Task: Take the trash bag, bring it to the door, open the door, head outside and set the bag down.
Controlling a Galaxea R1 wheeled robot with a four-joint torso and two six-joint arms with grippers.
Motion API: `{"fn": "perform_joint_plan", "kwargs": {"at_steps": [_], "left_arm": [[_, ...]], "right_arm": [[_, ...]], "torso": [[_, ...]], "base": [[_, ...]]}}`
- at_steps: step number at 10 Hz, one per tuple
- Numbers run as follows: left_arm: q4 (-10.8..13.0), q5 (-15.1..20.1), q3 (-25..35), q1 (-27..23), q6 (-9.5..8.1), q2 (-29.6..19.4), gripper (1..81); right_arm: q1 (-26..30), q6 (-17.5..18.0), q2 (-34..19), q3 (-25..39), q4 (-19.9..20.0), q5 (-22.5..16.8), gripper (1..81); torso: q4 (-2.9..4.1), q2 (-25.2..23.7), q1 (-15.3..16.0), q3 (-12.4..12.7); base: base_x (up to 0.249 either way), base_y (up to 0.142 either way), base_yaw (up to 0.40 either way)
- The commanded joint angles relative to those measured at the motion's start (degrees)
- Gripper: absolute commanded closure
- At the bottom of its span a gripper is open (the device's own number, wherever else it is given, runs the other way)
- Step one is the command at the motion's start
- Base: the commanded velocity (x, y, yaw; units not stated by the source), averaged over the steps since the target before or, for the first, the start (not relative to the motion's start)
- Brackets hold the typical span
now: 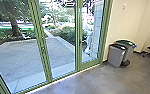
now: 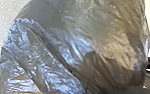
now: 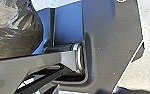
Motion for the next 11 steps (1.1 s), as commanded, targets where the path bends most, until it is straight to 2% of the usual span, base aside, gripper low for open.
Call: {"fn": "perform_joint_plan", "kwargs": {"at_steps": [1,11], "left_arm": [[0.2,3.6,0.0,-3.3,0.50,0.1,81.1],[0.2,3.6,0.0,-3.3,0.41,0.3,81.1]], "right_arm": [[1.7,-0.3,0.2,0.2,-0.6,-3.2,1.0],[1.2,-0.3,0.2,-0.3,-0.6,-3.1,1.0]], "torso": [[0.00,0.0,0.0,0.0],[0.00,0.0,0.0,0.0]], "base": [[0.166,-0.081,0.000],[0.166,-0.084,0.000]]}}
